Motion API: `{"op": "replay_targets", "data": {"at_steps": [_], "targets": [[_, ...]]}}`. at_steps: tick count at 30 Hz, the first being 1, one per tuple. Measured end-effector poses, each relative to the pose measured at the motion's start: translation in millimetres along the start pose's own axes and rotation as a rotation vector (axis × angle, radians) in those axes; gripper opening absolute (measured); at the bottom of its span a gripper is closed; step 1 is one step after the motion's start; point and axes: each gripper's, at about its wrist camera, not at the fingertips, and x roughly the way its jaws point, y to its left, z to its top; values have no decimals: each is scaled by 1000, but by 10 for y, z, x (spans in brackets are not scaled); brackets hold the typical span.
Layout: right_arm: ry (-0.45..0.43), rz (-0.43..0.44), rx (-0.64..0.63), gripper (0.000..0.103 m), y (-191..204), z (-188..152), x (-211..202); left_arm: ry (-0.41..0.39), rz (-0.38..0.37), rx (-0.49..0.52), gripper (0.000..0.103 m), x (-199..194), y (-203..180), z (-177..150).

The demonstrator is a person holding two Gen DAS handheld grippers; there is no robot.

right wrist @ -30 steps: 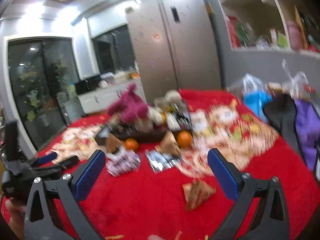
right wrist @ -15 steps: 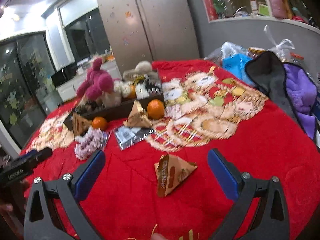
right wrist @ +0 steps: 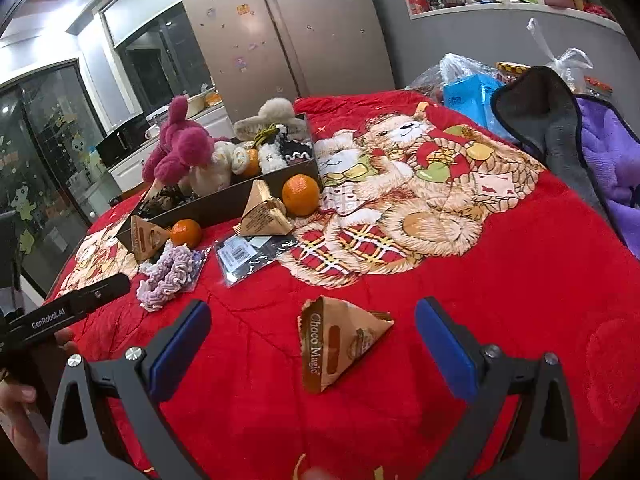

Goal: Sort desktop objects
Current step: 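Move the left tool to the pink rope ring while the right tool approaches the Choco Magic pack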

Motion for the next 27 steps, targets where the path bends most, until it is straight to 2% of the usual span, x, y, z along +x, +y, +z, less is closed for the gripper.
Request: {"op": "replay_targets", "data": {"at_steps": [6, 10, 13, 18, 22, 27], "targets": [[40, -6, 15, 103, -28, -5, 85, 44, -9, 30, 103, 171, -75, -9], [72, -15, 50, 100, -88, -14, 147, 82, 16, 37, 103, 300, -42, -59], [111, -25, 59, 99, -105, -24, 228, 85, 13, 49, 103, 319, -47, -59], [128, -39, 42, 100, -67, -32, 273, 101, 54, 89, 103, 354, -98, -73], [138, -58, 27, 101, -33, -33, 296, 129, 128, 167, 103, 418, -217, -98], [170, -125, -36, 103, 94, -45, 367, 128, 120, 159, 103, 420, -198, -96]]}}
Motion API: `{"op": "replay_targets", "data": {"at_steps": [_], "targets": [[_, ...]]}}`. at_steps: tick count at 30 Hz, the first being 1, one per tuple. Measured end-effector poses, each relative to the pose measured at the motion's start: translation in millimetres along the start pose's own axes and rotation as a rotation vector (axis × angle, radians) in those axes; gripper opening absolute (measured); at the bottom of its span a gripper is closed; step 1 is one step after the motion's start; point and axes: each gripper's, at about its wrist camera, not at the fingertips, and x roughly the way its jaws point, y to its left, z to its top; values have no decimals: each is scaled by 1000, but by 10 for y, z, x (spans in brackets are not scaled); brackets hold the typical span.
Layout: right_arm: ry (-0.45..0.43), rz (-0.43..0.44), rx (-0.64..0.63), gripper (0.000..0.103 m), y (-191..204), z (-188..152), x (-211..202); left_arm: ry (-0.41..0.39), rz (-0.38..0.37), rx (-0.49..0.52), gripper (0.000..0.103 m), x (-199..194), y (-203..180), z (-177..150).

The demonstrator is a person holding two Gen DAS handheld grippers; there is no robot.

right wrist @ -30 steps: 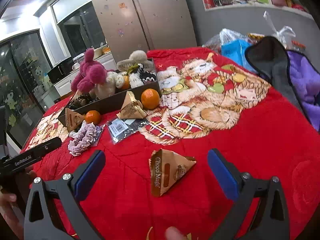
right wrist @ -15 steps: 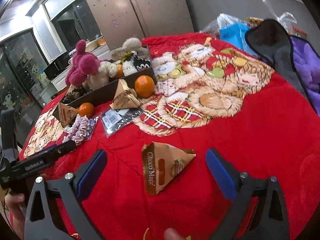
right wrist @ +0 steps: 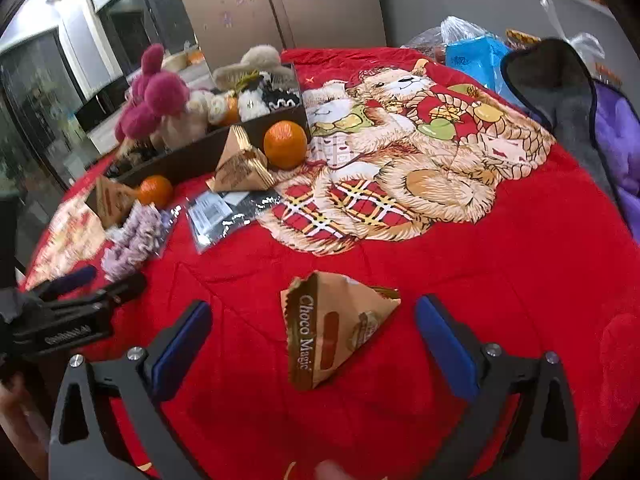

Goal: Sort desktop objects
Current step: 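Move the left tool to the pink rope ring while the right tool approaches the Choco Magic pack, then close the left tool on the pink rope ring while the right tool grips the Choco Magic pack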

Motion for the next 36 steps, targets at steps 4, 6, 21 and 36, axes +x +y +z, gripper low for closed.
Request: {"op": "replay_targets", "data": {"at_steps": [4, 6, 21, 36], "targets": [[15, -46, -33, 103, 64, -8, 33, -3, -8, -6, 103, -12, 21, 9], [20, -62, -45, 103, 93, -11, 44, -8, -19, -14, 103, -23, 38, 11], [-22, -40, 10, 83, -18, -11, -36, -67, -70, -69, 58, -131, 112, -5], [-116, 10, 47, 54, -92, -63, -245, -118, -125, -53, 22, -312, 109, -97]]}}
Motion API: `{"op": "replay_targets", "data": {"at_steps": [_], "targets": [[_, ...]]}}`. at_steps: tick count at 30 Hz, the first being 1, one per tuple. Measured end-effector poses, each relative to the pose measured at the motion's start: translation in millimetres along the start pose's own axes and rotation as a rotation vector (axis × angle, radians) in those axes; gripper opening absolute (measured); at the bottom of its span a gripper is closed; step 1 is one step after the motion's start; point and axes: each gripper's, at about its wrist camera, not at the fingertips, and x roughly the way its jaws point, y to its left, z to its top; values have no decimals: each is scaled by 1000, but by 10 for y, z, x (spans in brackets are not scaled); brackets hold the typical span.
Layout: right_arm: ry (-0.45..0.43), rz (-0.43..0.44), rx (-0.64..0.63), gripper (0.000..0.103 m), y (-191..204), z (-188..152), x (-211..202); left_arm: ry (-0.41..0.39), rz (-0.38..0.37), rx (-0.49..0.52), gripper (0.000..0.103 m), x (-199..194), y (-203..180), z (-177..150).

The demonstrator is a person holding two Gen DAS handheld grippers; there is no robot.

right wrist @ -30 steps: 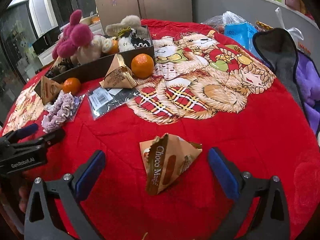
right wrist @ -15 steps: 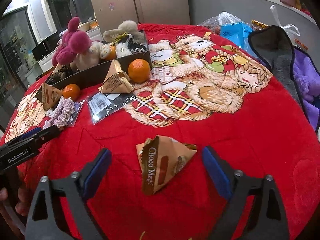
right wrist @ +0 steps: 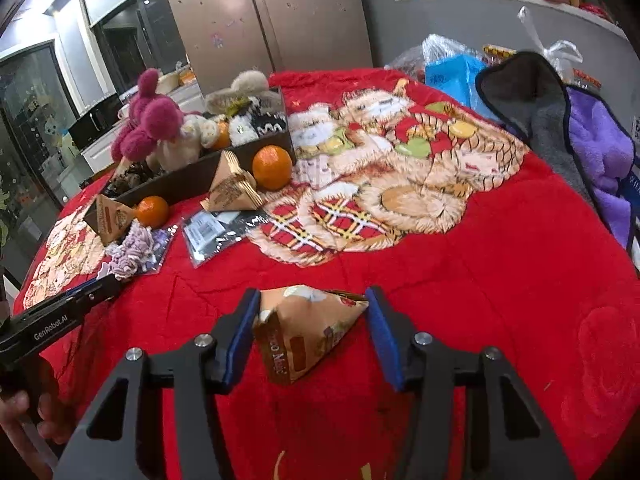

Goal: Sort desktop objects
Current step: 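Close the left tool on the pink rope ring while the right tool grips the Choco Magic pack, then lift the rope ring and Choco Magic pack and carry them toward the tray box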

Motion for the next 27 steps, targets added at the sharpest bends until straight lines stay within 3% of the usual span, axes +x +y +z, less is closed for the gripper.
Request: {"op": "replay_targets", "data": {"at_steps": [10, 27], "targets": [[-25, 23, -25, 54, 32, -5, -55, -63, 38, 31, 22, -218, -41, -38], [-17, 39, -48, 54, 79, -11, -34, -103, 112, 23, 22, -306, 29, -40]]}}
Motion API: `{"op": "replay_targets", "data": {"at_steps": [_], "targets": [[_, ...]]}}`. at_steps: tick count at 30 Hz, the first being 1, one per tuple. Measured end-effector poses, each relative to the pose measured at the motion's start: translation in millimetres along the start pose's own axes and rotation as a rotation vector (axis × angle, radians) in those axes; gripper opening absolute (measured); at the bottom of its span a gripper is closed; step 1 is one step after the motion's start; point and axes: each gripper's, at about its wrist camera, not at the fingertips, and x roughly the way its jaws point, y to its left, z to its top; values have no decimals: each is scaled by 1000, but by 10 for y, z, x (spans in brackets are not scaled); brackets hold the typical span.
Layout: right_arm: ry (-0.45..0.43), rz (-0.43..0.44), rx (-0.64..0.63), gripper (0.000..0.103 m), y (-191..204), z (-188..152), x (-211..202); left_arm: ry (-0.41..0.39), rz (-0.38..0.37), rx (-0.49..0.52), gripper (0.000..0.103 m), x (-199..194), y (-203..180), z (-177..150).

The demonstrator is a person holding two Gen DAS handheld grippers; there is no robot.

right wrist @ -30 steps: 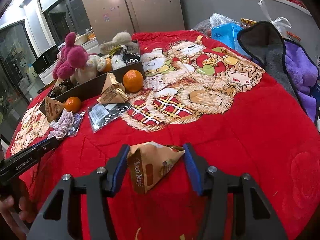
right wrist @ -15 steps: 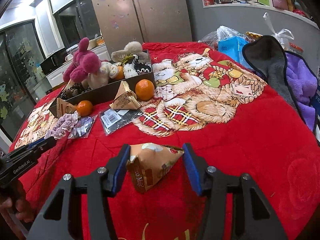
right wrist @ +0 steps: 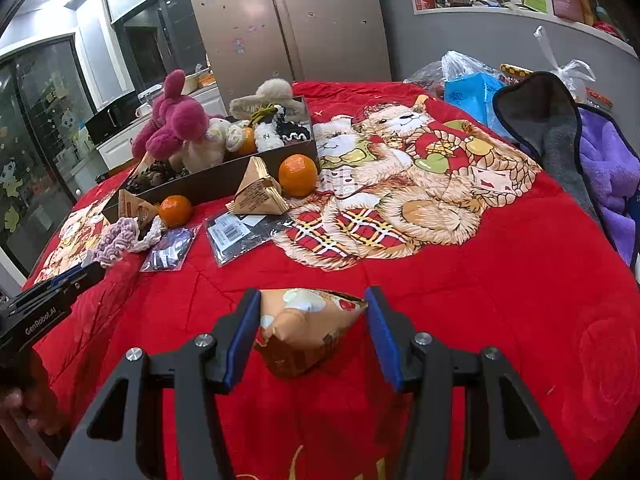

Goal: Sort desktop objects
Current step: 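Lift the rope ring and Choco Magic pack and carry them toward the tray box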

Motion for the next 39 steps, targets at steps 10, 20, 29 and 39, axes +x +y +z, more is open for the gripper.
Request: {"op": "replay_targets", "data": {"at_steps": [10, 20, 29, 39], "targets": [[-38, 19, -52, 54, 115, 22, -58, -43, 10, -6, 22, -158, 20, 46], [-48, 114, -55, 54, 367, 104, -122, -105, 29, -39, 22, -404, 161, 137], [-53, 214, -88, 54, 784, 209, -176, -107, 39, -79, 22, -447, 310, 159], [-87, 242, -168, 54, 1187, 526, -248, -118, 39, -103, 22, -498, 409, 225]]}}
